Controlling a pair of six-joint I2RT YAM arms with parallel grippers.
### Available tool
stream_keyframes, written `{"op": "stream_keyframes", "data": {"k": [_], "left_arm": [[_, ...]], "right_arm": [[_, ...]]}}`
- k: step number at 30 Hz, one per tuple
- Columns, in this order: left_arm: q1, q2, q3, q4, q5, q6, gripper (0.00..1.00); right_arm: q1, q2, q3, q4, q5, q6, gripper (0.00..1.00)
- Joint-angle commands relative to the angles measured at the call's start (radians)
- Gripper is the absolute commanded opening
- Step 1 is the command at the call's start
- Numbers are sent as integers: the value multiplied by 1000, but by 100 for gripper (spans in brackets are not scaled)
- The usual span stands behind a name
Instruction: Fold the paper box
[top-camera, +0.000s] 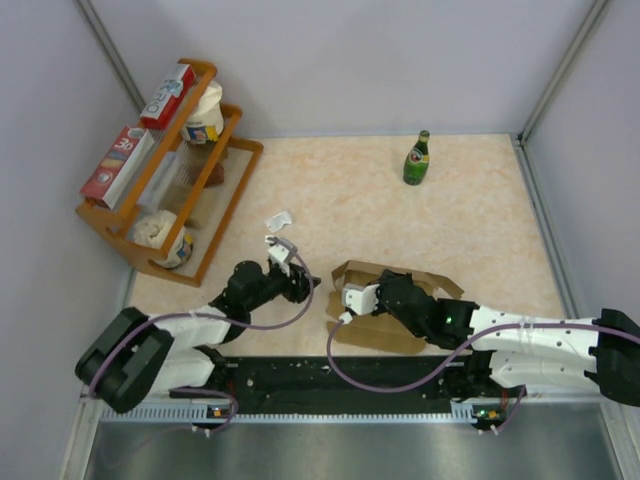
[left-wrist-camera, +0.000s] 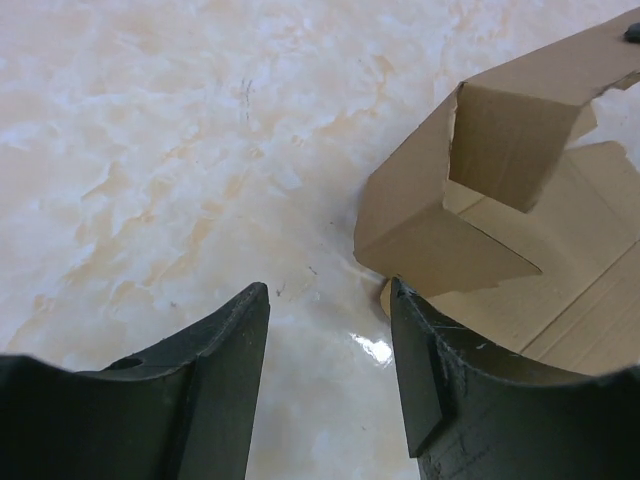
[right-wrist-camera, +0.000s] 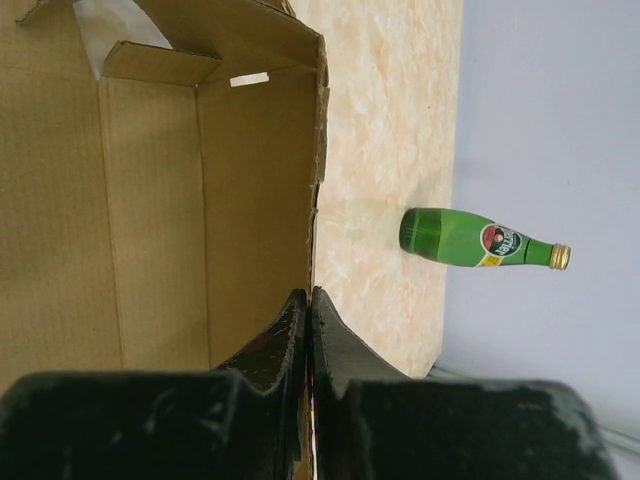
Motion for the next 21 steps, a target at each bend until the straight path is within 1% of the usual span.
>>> {"op": "stream_keyframes", "data": {"k": [1, 6, 12, 16, 21], "left_arm": [[5, 149, 105, 40, 95, 71, 56], [3, 278, 156, 143, 246, 74, 58], [5, 338, 179, 176, 335, 88, 59], [3, 358, 173, 218, 387, 69, 59], [2, 378, 161, 288, 419, 33, 59]], "right_arm": [[17, -7, -5, 42, -15, 22, 0], [17, -2, -6, 36, -16, 24, 0], [17, 7, -11, 41, -16, 22, 0], [17, 22, -13, 42, -13, 22, 0], [19, 41, -14, 41, -7, 22, 0]]}}
